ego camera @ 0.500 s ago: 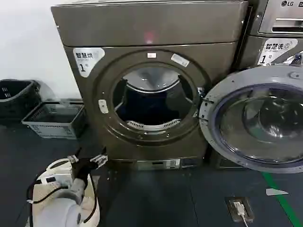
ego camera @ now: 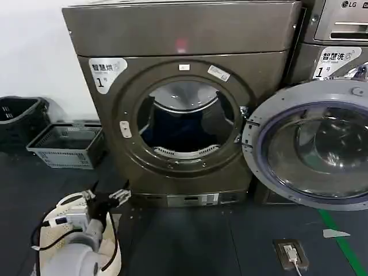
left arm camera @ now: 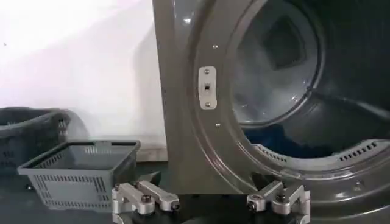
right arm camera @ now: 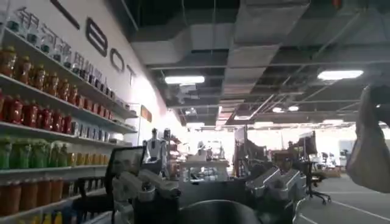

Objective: Grasp the clothes from the dryer.

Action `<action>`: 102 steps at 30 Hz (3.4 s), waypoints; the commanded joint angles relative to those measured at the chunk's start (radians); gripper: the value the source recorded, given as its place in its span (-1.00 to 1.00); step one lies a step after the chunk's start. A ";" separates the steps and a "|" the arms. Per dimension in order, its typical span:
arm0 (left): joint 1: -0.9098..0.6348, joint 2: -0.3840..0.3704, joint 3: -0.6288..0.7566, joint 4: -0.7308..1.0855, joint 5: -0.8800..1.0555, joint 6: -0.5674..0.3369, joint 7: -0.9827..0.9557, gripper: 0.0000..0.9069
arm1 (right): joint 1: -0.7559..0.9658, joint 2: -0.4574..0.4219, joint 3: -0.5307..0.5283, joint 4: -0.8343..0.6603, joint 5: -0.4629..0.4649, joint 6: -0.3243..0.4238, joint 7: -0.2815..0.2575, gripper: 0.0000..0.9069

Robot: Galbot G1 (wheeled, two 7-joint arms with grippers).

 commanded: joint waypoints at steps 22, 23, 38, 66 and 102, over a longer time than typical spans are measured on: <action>-0.009 -0.001 -0.001 -0.003 -0.095 0.049 -0.006 1.00 | 0.015 -0.001 -0.014 -0.003 0.013 0.004 0.032 1.00; -0.010 -0.001 -0.003 -0.004 -0.093 0.049 -0.002 1.00 | 0.017 -0.001 -0.015 -0.003 0.013 0.004 0.033 1.00; -0.010 -0.012 0.002 -0.007 -0.063 0.049 0.015 1.00 | 0.024 -0.004 -0.026 -0.010 0.013 0.007 0.043 1.00; 0.014 -0.012 0.012 -0.020 -0.013 0.049 0.040 1.00 | 0.020 -0.004 -0.032 -0.031 0.024 0.081 0.106 1.00; -0.009 -0.001 0.016 0.011 -0.001 0.049 0.036 1.00 | 0.013 0.023 -0.035 -0.010 0.080 0.115 0.135 1.00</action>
